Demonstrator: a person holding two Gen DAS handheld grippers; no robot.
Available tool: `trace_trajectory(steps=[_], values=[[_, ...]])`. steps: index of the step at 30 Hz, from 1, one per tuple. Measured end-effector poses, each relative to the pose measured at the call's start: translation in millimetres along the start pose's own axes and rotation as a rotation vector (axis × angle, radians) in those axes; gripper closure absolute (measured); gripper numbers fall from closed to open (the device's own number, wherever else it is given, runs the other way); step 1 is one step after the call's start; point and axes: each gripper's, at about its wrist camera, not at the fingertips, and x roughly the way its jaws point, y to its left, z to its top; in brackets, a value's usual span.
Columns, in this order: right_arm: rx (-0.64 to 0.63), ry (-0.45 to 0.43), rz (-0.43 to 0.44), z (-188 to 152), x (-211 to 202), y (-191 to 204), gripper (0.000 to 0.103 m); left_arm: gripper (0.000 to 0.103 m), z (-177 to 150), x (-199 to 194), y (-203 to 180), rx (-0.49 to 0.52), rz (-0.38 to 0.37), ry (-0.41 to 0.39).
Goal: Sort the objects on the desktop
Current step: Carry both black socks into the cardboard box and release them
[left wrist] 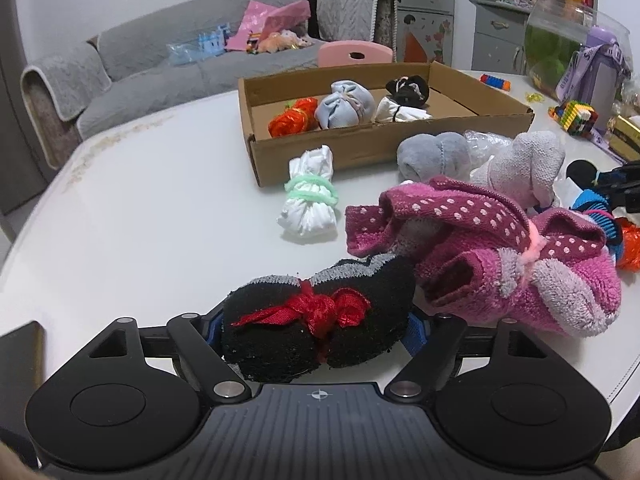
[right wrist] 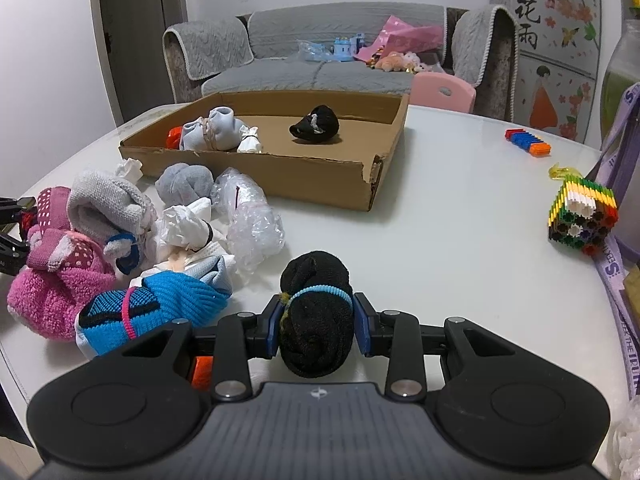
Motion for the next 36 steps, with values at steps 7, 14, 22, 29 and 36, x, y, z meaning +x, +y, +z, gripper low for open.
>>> trace_trajectory(steps=[7, 14, 22, 29, 36], values=[[0.040, -0.049, 0.005, 4.9, -10.6, -12.1, 0.071, 0.021, 5.5, -11.6, 6.4, -0.005, 0.081, -0.056], [0.120, -0.198, 0.034, 27.3, -41.7, -32.0, 0.071, 0.021, 35.7, -43.8, 38.5, -0.109, 0.112, -0.163], [0.129, -0.321, 0.050, 80.2, -50.8, -42.4, 0.071, 0.021, 115.4, -46.6, 40.4, -0.077, 0.126, -0.251], [0.108, -0.337, 0.060, 121.4, -20.7, -46.9, 0.071, 0.021, 172.6, -0.4, 30.6, -0.033, 0.092, -0.231], [0.100, -0.295, 0.098, 143.1, 22.6, -51.5, 0.071, 0.021, 215.9, 69.0, 32.1, -0.047, 0.039, -0.168]])
